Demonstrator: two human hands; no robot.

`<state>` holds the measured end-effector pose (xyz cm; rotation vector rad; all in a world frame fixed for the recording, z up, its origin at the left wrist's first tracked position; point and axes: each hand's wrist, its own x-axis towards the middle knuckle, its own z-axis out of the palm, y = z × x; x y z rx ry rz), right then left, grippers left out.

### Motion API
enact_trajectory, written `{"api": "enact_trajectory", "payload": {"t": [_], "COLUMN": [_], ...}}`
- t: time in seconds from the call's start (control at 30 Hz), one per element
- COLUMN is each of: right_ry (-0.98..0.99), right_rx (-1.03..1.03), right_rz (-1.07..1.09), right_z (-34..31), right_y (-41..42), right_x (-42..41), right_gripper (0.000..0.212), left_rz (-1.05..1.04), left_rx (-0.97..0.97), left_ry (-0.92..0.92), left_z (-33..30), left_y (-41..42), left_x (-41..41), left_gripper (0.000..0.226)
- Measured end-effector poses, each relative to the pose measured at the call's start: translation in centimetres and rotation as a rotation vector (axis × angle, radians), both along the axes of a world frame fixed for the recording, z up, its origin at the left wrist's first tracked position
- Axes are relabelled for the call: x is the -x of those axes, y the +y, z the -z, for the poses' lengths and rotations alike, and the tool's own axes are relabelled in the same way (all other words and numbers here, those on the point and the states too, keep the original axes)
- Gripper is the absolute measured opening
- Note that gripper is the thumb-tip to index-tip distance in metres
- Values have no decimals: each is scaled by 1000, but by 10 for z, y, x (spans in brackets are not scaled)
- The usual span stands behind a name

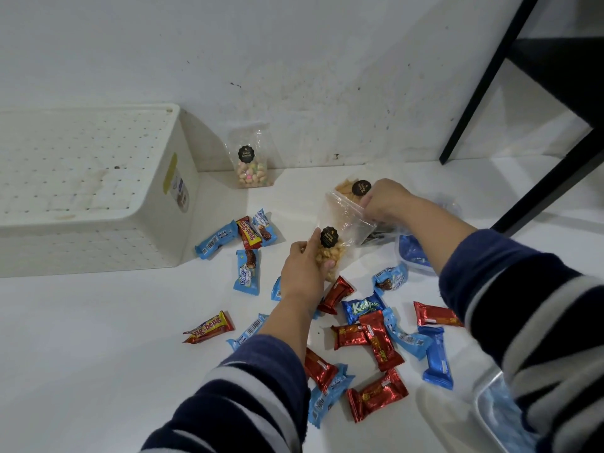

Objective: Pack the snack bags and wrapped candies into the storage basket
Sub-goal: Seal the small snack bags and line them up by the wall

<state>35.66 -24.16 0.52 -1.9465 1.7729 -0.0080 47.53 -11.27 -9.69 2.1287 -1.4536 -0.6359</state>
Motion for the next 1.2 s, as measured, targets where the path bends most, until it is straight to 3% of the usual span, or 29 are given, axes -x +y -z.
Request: {"api": "enact_trajectory", "payload": {"t": [0.17,0.27,0.4,0.47,0.57,0.8,0.97,1.2], "right_ry": [-41,-46,-81,-128,-215,-382,-295,-315], "right_rx": [41,90,173,192,176,173,206,201], "right_rz": [-11,35,-8,-32,-62,-61,-43,-65], "right_z": [5,8,4,3,3,0,4,1], "right_y": [9,14,23,28,36,52,52,54], "right_x": [-1,-1,2,4,6,10,12,11], "right_gripper": [31,27,27,21,21,27,26,21], "left_rz": [-2,-56,-201,-236,-243,-275,-244,-228], "left_rx": [-14,2,170,231,182,174,170,172], "left_ry": [6,117,90,292,511,635,640,677], "left_z": [1,-3,-33,-53,-70,-69,-65,-64], "left_y": [-1,-3,-18,-30,-43,-41,-34,-30], "left_x": [2,5,13,14,14,10,11,11], "left_gripper": [64,64,37,25,29,19,20,21]}}
